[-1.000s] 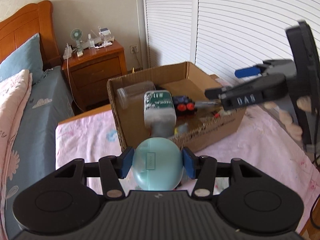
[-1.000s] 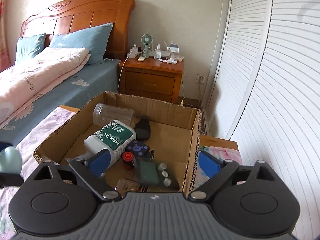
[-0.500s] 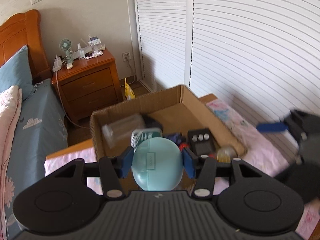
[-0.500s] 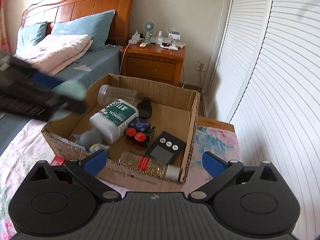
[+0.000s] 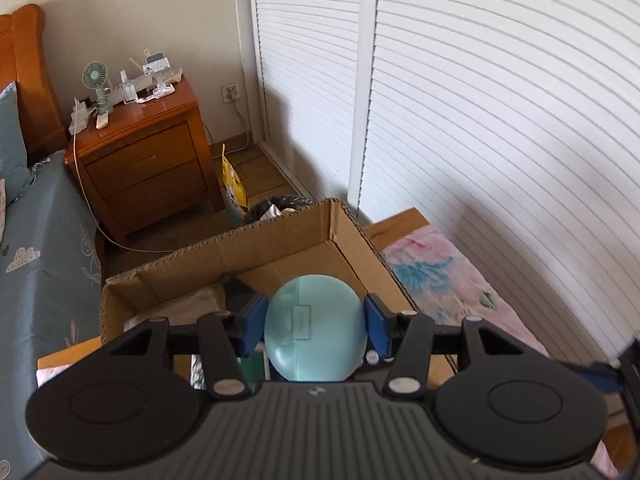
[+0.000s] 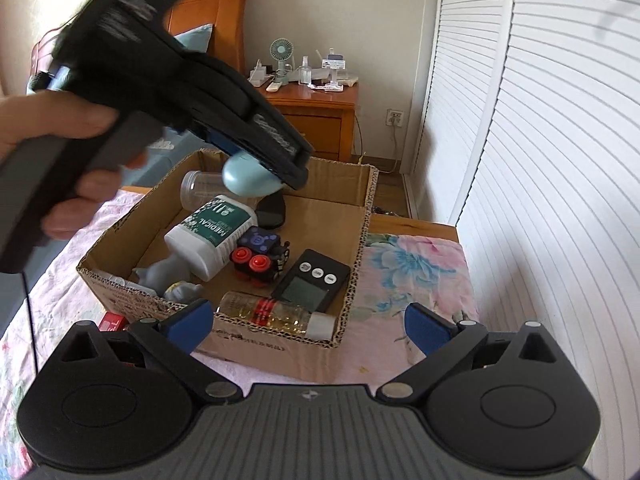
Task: Organize rigid objects
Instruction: 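Carry the mint case and timer into the box and open both tools, then move the right tool down to the red TS toy train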
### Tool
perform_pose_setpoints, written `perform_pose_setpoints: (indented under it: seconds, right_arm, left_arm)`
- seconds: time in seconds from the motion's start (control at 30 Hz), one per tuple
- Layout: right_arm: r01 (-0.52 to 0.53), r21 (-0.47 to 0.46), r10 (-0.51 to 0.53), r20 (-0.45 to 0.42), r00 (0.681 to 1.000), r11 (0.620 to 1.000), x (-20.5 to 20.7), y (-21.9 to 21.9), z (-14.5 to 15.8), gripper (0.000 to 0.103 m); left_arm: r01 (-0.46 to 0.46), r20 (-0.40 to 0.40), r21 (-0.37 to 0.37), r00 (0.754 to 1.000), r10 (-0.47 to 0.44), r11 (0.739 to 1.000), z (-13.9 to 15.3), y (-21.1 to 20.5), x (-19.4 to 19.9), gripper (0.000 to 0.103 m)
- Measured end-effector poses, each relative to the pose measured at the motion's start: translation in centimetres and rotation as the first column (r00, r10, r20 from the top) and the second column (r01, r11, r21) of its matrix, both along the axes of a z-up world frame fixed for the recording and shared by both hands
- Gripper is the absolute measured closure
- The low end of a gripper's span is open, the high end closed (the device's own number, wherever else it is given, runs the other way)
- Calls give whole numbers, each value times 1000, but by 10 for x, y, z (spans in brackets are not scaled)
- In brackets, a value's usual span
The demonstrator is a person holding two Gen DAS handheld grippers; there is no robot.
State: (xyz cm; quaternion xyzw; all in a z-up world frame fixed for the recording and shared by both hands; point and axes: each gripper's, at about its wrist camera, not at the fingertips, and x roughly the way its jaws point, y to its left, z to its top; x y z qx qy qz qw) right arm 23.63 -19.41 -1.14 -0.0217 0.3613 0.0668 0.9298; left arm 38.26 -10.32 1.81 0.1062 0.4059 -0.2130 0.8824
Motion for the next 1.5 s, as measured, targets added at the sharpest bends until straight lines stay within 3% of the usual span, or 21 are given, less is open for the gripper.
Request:
perform_pose_setpoints:
  seconds: [0.13, 0.17, 0.2, 0.23, 0.3, 0.6, 0.97, 1.2, 1.33, 1.5]
  right_arm:
    - [13, 15, -13, 3, 1000, 1000, 1, -9, -1, 0]
    - [17, 19, -17, 1, 1000, 1000, 1, -11, -2, 0]
    - [21, 22, -21, -2, 1000, 1000, 2, -13, -3, 0]
    - [23, 24, -23, -5, 1000, 999, 3, -15, -5, 0]
    - [29, 26, -29, -9, 1000, 999, 3, -16, -7, 0]
    - [19, 37, -19, -6, 1000, 999, -5, -11, -4, 0]
    - [-10, 58, 11, -21, 1000, 998, -34, 18, -7, 0]
    - [19, 130, -13, -52, 999, 991, -59, 50, -36, 0]
    - [14, 125, -3, -84, 996, 992, -64, 74, -57, 0]
    - [4, 98, 5, -91, 996, 995, -63, 97, -69, 0]
  left_arm:
    - [-13, 12, -17, 1000, 13, 1000, -3, -7, 11, 48]
    - [-15, 14, -27, 1000, 16, 1000, -2, -8, 12, 32]
    - [-19, 15, -37, 1000, 19, 999, 0, -9, 13, 9]
    - [-23, 26, -48, 999, 24, 999, 2, -10, 13, 4]
    - [-16, 58, -66, 998, 20, 998, 7, -10, 9, 3]
    - [-5, 53, -61, 999, 8, 998, 19, 8, -17, 3]
    - [-4, 117, -16, 993, 6, 1000, 32, 68, -97, 2]
    - [-32, 150, 42, 988, 26, 999, 8, 116, -162, 2]
    - [-64, 178, 89, 983, 47, 994, -11, 135, -193, 2]
    - [-81, 162, 61, 984, 70, 995, -30, 152, -215, 2]
